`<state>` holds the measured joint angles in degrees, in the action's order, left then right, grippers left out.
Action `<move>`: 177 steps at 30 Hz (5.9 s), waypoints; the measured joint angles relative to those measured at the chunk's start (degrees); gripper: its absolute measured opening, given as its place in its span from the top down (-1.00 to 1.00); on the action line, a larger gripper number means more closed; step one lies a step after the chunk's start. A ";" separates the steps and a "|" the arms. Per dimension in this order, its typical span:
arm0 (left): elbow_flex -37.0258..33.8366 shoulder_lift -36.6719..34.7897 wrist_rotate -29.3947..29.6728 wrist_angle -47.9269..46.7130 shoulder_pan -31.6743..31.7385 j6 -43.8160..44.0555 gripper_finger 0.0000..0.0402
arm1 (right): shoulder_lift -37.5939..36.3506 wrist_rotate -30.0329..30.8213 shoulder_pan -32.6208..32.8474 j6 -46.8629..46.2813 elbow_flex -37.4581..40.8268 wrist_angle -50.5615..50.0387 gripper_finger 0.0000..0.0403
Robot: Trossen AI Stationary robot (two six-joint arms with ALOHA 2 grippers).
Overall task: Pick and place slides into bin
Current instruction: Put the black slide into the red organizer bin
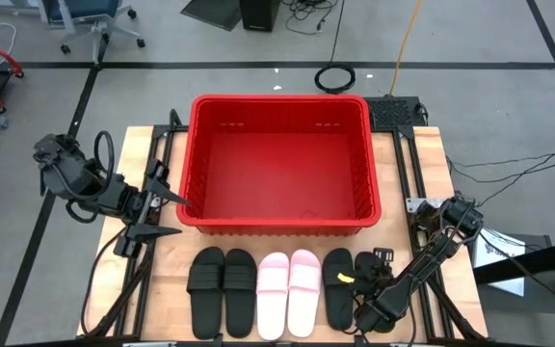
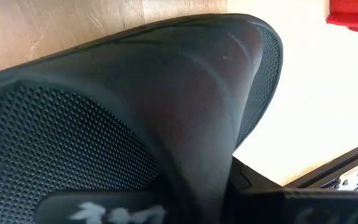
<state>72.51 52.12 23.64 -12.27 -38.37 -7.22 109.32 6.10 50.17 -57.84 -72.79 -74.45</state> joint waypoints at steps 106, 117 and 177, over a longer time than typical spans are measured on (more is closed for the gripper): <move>0.00 0.02 5.07 -3.06 0.05 -4.56 -0.24 | -36.57 62.20 -32.79 140.62 -29.70 87.46 0.97; 0.00 0.00 11.67 0.24 0.05 -6.66 -0.24 | -36.45 64.53 -39.43 130.61 -29.70 73.43 0.97; -0.04 2.36 13.03 -3.02 0.27 -3.48 -0.24 | -28.47 26.82 -76.56 76.35 5.16 31.91 0.97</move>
<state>72.47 54.48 36.66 -15.30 -38.11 -10.70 80.85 32.92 -26.38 18.50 -67.63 -42.54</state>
